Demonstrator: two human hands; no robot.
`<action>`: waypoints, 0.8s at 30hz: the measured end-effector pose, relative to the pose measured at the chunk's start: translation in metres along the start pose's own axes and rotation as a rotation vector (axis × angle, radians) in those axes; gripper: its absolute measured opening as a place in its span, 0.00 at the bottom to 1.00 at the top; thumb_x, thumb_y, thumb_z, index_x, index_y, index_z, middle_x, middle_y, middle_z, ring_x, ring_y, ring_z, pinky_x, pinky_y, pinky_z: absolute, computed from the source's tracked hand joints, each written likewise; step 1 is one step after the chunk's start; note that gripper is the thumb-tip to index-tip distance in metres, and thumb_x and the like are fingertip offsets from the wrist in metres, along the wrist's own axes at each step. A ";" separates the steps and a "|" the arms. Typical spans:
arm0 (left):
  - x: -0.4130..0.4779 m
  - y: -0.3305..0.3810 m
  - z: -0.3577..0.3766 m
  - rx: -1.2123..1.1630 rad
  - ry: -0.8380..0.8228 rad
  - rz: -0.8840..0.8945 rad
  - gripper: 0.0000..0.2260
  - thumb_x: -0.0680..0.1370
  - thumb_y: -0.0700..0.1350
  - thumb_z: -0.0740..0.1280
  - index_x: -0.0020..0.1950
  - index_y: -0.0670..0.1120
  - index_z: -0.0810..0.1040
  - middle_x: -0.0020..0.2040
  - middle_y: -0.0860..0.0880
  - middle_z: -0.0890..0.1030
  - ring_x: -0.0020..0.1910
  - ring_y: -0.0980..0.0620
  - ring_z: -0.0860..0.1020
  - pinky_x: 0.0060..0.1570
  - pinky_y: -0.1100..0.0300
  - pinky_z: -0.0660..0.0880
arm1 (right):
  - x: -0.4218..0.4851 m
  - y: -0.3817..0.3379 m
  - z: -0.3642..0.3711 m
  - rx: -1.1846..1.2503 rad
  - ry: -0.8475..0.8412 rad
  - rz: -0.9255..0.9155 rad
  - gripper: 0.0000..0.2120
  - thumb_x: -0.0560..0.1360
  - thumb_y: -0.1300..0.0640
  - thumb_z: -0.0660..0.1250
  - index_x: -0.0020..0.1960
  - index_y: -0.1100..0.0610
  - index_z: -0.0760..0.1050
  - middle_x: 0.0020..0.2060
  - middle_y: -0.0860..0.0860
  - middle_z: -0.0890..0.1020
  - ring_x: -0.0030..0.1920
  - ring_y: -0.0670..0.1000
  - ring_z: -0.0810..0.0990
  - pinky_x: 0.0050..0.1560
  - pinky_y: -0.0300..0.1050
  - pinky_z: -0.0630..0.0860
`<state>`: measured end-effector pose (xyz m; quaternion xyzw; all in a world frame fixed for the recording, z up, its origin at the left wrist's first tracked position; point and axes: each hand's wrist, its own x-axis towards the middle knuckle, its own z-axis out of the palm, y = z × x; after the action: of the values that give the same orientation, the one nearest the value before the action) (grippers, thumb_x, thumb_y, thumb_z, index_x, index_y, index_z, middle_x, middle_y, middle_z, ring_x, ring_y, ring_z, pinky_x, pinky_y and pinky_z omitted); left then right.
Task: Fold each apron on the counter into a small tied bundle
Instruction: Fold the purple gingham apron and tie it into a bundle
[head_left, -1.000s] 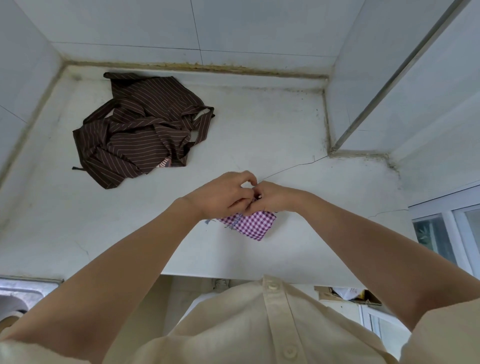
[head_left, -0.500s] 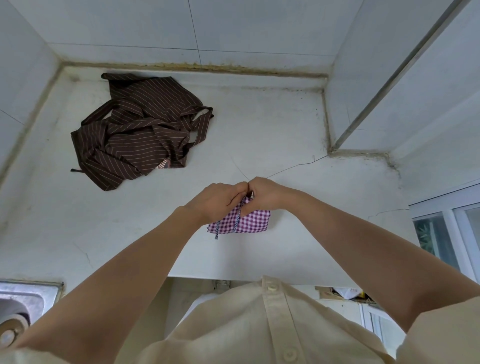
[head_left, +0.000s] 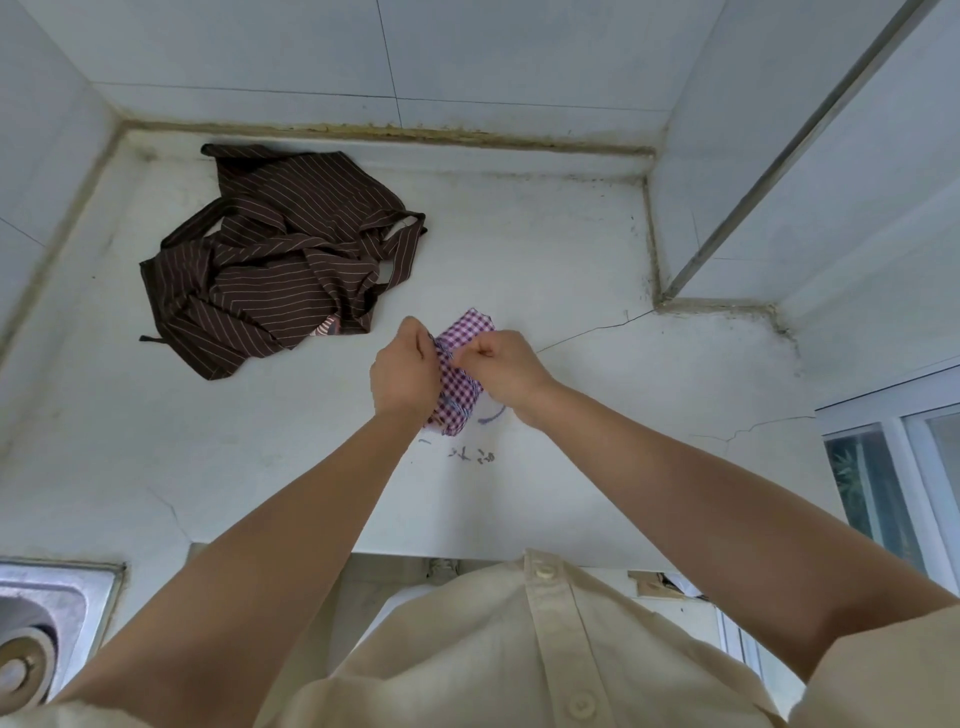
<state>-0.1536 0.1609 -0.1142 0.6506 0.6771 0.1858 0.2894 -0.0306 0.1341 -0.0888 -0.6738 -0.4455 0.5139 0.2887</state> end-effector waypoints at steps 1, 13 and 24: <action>0.000 0.002 0.001 -0.033 0.026 -0.062 0.10 0.84 0.42 0.50 0.45 0.42 0.66 0.32 0.49 0.69 0.30 0.51 0.65 0.28 0.58 0.60 | -0.003 0.002 0.002 0.079 0.008 0.042 0.10 0.78 0.60 0.66 0.39 0.61 0.76 0.31 0.55 0.70 0.29 0.49 0.64 0.29 0.37 0.62; -0.013 -0.001 0.008 -0.057 0.161 -0.106 0.09 0.83 0.43 0.50 0.47 0.42 0.66 0.34 0.45 0.72 0.33 0.47 0.69 0.29 0.55 0.63 | -0.013 0.001 0.009 -0.100 0.055 0.027 0.07 0.75 0.63 0.67 0.46 0.66 0.81 0.44 0.62 0.84 0.45 0.60 0.82 0.51 0.51 0.79; -0.016 0.006 0.006 -0.072 0.167 -0.079 0.10 0.83 0.42 0.50 0.48 0.41 0.67 0.34 0.46 0.72 0.32 0.48 0.68 0.30 0.55 0.63 | -0.002 0.008 0.002 -0.183 -0.034 -0.045 0.12 0.71 0.66 0.68 0.31 0.58 0.70 0.23 0.48 0.67 0.27 0.48 0.65 0.37 0.41 0.67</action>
<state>-0.1457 0.1443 -0.1128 0.5949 0.7167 0.2521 0.2623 -0.0301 0.1292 -0.0952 -0.6785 -0.5107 0.4755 0.2298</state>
